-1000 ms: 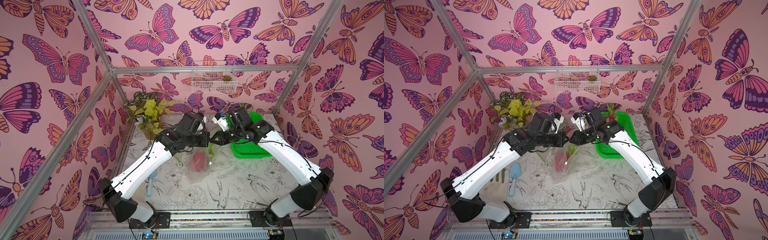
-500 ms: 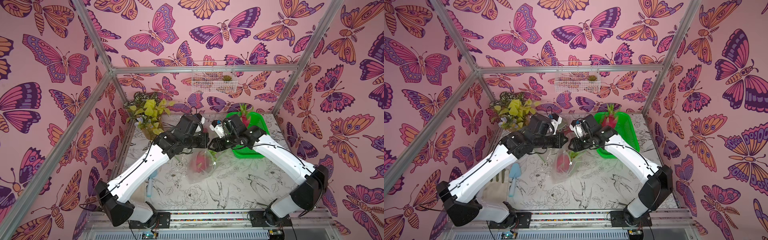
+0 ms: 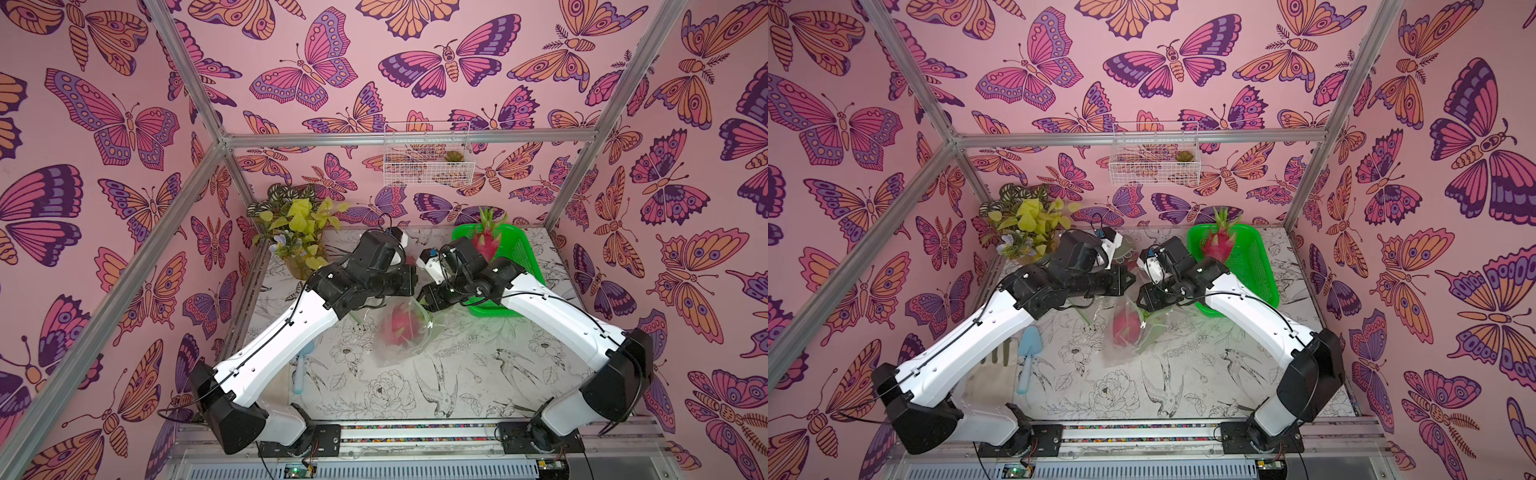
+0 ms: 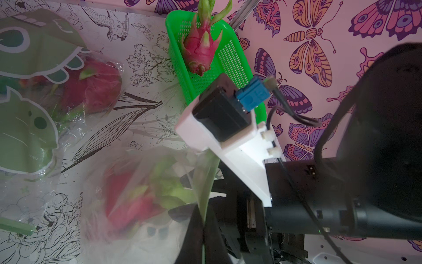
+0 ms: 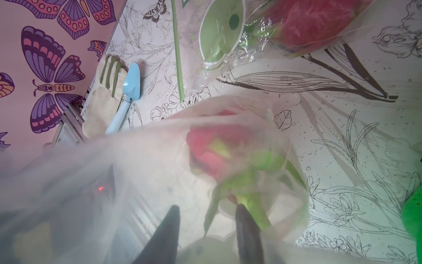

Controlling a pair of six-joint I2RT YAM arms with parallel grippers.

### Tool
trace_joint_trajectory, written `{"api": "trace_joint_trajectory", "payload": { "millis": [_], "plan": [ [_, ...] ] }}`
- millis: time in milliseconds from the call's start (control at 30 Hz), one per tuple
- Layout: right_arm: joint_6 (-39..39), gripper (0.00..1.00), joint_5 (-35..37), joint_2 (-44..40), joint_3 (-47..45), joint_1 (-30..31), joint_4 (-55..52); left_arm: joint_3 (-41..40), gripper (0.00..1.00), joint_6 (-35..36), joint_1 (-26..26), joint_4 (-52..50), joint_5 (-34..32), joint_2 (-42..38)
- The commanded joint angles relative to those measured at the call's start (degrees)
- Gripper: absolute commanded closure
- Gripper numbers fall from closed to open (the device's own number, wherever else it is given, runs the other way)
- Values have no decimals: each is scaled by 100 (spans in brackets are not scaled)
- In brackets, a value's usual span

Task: Open the zip-top bag and take out the dragon fruit
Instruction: Pick up the dragon fruit from the zipper food storage bag.

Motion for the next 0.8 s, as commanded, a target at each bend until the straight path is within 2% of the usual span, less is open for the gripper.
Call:
{"api": "trace_joint_trajectory", "payload": {
  "millis": [0,467,767],
  "plan": [
    [-24,58,62,5,-63,92,-165,-107,100,12,-13,127,-83,-120],
    [-26,67,86,5,-54,198,-459,-144,100,-7,-11,148,-119,-125],
    [-115,67,184,303,139,275,-793,-135,100,-7,-11,165,-127,-124]
  ]
}}
